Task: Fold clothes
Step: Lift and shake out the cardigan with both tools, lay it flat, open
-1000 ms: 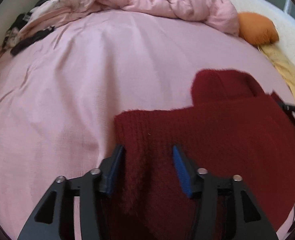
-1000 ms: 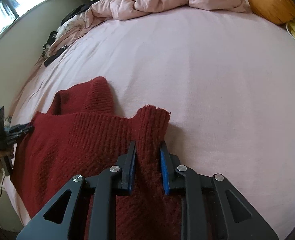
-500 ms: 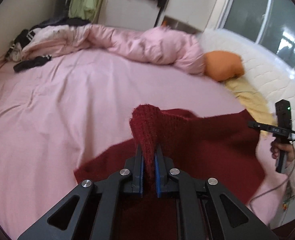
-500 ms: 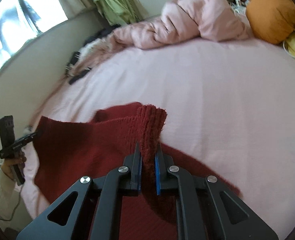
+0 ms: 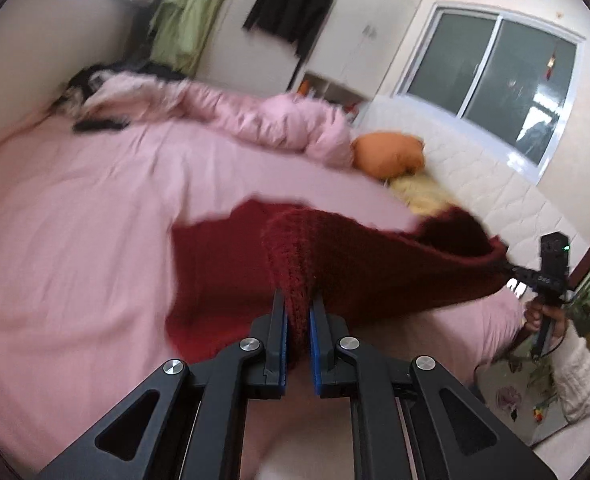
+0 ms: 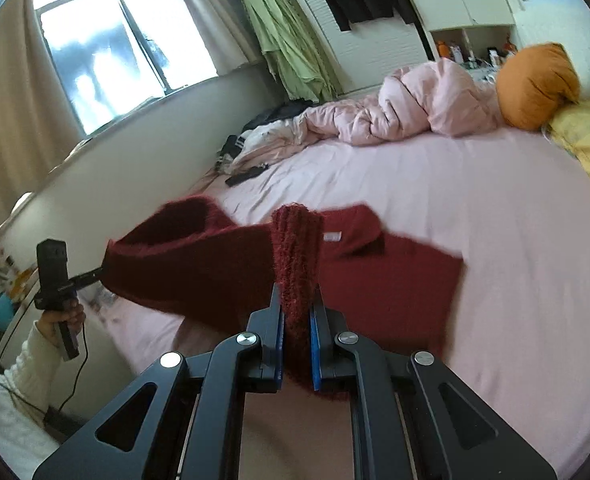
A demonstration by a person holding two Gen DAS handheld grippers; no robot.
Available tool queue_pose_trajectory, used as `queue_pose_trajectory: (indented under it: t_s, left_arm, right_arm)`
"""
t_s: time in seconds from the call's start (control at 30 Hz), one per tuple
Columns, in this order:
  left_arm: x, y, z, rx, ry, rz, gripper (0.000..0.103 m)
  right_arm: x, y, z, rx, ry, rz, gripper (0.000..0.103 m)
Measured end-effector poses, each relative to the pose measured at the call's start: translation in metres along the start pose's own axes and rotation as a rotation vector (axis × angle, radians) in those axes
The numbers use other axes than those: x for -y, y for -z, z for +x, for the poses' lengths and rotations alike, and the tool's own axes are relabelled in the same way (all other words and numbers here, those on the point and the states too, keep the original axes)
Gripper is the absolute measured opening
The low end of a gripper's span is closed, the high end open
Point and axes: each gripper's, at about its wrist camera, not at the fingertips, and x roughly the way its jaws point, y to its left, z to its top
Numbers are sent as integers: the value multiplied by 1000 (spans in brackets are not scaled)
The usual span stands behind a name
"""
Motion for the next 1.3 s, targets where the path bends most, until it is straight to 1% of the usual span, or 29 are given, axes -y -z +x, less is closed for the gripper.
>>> queue_pose_trajectory:
  t_s: [0.07,0.1,0.13,0.2,0.23,0.3,0.37,0.4,0.47,0.53,0.57,0.6,0.63,0.7,0.73,0.77,0.8,0.87,0.9,0.93,0.97,1.0,1.03,1.1,1.13,1.2,1.27,1.3]
  left_arm:
    - [-2,38,-10,-39,-18,-66,10]
    - [-4,61,-12,-70,-12,-113,10]
    - [-6,78,-11,-100,-14,-133,10]
    - [-9,112,-4,-161,-57,-160,10]
    - [-12,126,-1,-174,-60,-186,10]
    - [-16,137,1,-177,-60,-223,10]
    - [-16,140,-2,-164,-68,-231,10]
    - [-14,139,-4,-158,-73,-227,10]
    - [-11,135,-8,-156,-91,-208,12]
    - [-12,133,-14,-177,-135,-191,18]
    - [-15,133,-18,-192,-164,-189,18]
    - [-20,132,-21,-194,-184,-203,18]
    - [-28,132,-28,-184,-217,-231,18]
    - [-42,129,-39,-179,-269,-277,18]
    - [-47,126,-43,-177,-300,-276,18]
    - [-48,121,-46,-164,-331,-253,18]
    - [-45,110,-48,-143,-359,-212,19]
    - [-35,89,-46,-111,-407,-153,38]
    - [-27,76,-42,-88,-413,-132,56]
    - [-19,67,-39,-57,-391,-122,66]
    - [-8,56,-34,-25,-343,-116,68]
    - [4,44,-25,-6,-274,-110,70]
    - [12,35,-14,-6,-230,-103,73]
    - [39,20,14,-23,-181,-49,77]
    - [53,15,30,-39,-184,-5,77]
    - [75,11,59,-67,-214,48,77]
    - [84,14,79,-96,-217,46,78]
    - [87,17,93,-120,-218,27,78]
  right_arm:
    - [-7,40,-22,-19,-6,60,10]
    - [-9,58,-29,-33,-8,92,10]
    - [-11,79,-34,-57,-2,123,10]
    - [-11,120,-35,-111,24,177,10]
    - [-9,137,-32,-134,34,210,10]
    - [-3,166,-27,-164,54,274,10]
    - [0,179,-25,-169,80,296,10]
    - [1,180,-24,-166,92,297,10]
    - [-3,179,-26,-168,145,258,11]
    - [-4,178,-30,-188,184,222,15]
    - [-4,178,-31,-211,215,200,15]
    - [-3,178,-30,-233,241,189,20]
    - [-2,179,-31,-262,277,184,23]
    - [2,177,-36,-314,357,177,23]
    - [4,175,-41,-315,410,161,23]
    - [3,168,-49,-285,469,137,23]
    - [3,160,-54,-250,502,126,23]
    - [1,144,-58,-175,534,136,23]
    - [-1,134,-57,-143,536,147,24]
    - [-5,120,-51,-105,525,165,25]
    - [-10,110,-44,-89,511,176,27]
    - [-16,101,-35,-83,497,186,27]
    - [-23,91,-23,-81,476,196,27]
    - [-38,75,5,-97,422,207,27]
    - [-46,69,19,-99,396,204,27]
    - [-63,61,46,-108,385,179,27]
    - [-79,57,72,-104,392,151,27]
    - [-84,58,81,-95,405,147,27]
